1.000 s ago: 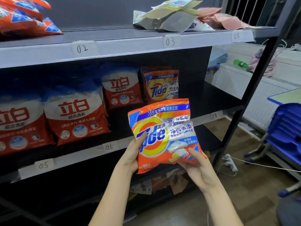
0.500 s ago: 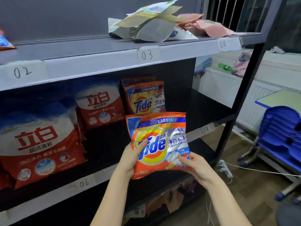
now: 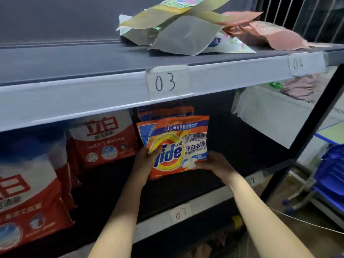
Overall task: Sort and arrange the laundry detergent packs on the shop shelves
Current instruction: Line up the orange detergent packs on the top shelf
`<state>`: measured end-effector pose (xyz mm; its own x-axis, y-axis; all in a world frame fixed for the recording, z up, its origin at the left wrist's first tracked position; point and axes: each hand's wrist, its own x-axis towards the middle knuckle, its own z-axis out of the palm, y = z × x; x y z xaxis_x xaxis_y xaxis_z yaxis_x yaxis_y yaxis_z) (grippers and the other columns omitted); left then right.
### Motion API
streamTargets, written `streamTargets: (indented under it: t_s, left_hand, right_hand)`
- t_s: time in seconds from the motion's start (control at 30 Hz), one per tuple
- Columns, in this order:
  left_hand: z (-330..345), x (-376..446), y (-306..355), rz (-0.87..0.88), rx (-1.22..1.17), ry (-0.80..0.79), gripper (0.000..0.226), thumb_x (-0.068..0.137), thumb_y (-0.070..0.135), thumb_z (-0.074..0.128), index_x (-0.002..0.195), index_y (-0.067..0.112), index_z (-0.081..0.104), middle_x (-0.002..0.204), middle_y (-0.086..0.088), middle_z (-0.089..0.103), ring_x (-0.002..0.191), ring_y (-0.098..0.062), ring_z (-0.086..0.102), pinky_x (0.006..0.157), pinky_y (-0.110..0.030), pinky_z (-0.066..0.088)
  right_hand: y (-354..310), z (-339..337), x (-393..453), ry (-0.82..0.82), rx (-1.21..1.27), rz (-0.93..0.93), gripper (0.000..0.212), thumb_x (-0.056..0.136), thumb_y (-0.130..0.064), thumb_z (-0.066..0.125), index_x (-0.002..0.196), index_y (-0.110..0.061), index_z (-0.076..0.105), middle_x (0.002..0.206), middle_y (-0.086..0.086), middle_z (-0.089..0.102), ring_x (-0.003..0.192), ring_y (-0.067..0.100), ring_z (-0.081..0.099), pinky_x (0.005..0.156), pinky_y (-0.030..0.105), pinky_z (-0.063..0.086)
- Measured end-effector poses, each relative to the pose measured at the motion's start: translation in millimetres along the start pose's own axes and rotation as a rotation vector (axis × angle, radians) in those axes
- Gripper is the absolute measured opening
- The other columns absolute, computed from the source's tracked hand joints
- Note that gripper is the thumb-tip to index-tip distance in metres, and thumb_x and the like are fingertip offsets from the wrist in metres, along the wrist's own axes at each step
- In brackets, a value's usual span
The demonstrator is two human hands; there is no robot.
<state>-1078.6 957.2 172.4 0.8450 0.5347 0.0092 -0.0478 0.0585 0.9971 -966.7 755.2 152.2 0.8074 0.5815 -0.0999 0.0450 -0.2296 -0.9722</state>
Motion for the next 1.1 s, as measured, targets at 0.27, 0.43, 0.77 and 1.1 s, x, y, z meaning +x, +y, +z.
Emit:
streamTargets:
  t_s: [0.27, 0.43, 0.77, 1.1]
  left_hand:
    - [15, 32, -19, 0.02, 0.013, 0.161, 0.018, 0.091, 0.022, 0.062, 0.1, 0.035, 0.054, 0.092, 0.014, 0.065, 0.075, 0.002, 0.065, 0.057, -0.014, 0.051]
    - [23, 39, -24, 0.051, 0.035, 0.236, 0.018, 0.091, 0.022, 0.062, 0.102, 0.033, 0.053, 0.095, 0.011, 0.065, 0.08, -0.002, 0.065, 0.061, -0.015, 0.052]
    - [38, 21, -45, 0.075, 0.275, 0.497, 0.024, 0.092, 0.033, 0.058, 0.114, 0.026, 0.054, 0.108, 0.008, 0.06, 0.096, -0.008, 0.06, 0.07, -0.015, 0.045]
    - [14, -62, -64, 0.0, 1.22, 0.416, 0.037, 0.099, 0.036, 0.043, 0.132, 0.02, 0.049, 0.135, -0.002, 0.048, 0.126, -0.021, 0.039, 0.102, -0.027, 0.03]
  right_hand:
    - [15, -6, 68, -0.039, -0.189, 0.023, 0.041, 0.077, -0.012, 0.074, 0.116, -0.009, 0.062, 0.113, 0.004, 0.067, 0.096, 0.011, 0.062, 0.069, 0.009, 0.044]
    - [16, -12, 83, -0.054, -0.327, -0.025, 0.041, 0.078, -0.02, 0.075, 0.116, -0.011, 0.062, 0.115, 0.004, 0.067, 0.098, 0.011, 0.062, 0.068, 0.008, 0.04]
    - [28, -8, 63, 0.074, -0.419, -0.121, 0.039, 0.086, -0.032, 0.065, 0.12, -0.014, 0.059, 0.119, 0.0, 0.064, 0.107, 0.013, 0.06, 0.063, 0.005, 0.035]
    - [50, 18, 21, 0.178, -0.43, -0.212, 0.048, 0.092, -0.014, 0.057, 0.138, -0.009, 0.044, 0.142, 0.012, 0.043, 0.133, 0.026, 0.034, 0.105, 0.033, 0.032]
